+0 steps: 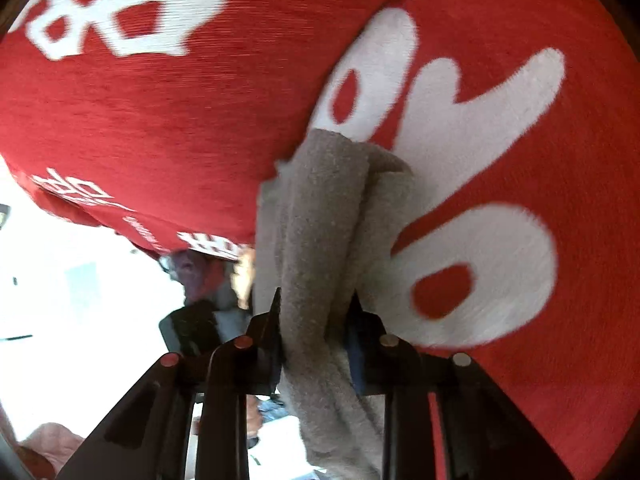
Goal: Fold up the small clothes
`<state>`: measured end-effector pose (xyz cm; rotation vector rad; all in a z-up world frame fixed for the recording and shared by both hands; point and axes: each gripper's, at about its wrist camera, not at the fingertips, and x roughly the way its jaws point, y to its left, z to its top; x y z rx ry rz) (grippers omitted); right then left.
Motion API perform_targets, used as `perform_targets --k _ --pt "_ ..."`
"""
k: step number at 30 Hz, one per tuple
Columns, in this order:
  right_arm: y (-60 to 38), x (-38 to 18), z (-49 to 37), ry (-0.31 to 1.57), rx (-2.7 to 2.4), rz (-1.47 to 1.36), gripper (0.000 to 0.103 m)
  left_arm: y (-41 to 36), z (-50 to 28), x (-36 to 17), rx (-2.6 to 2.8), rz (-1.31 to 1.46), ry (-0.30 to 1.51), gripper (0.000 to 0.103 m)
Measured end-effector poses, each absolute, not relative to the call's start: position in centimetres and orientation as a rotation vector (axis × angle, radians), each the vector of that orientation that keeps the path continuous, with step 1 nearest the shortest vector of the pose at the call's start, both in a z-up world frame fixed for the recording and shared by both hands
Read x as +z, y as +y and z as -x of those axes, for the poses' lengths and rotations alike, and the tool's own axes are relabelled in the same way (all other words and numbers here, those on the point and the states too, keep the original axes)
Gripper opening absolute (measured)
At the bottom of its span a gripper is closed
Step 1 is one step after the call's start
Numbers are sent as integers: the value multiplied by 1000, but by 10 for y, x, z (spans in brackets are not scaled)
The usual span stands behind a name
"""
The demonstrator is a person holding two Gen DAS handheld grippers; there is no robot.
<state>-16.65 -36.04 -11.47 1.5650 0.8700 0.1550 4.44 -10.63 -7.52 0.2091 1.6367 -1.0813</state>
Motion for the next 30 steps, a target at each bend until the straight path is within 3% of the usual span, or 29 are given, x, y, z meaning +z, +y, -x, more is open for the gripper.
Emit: perform_targets --k 22,30 --pt "-250 -24 165 820 242 -1638 28 22 -57 2 -1169 -117 1609 46" --pt "-193 -51 143 919 234 -1609 28 70 -69 -30 -1057 -201 1597 46"
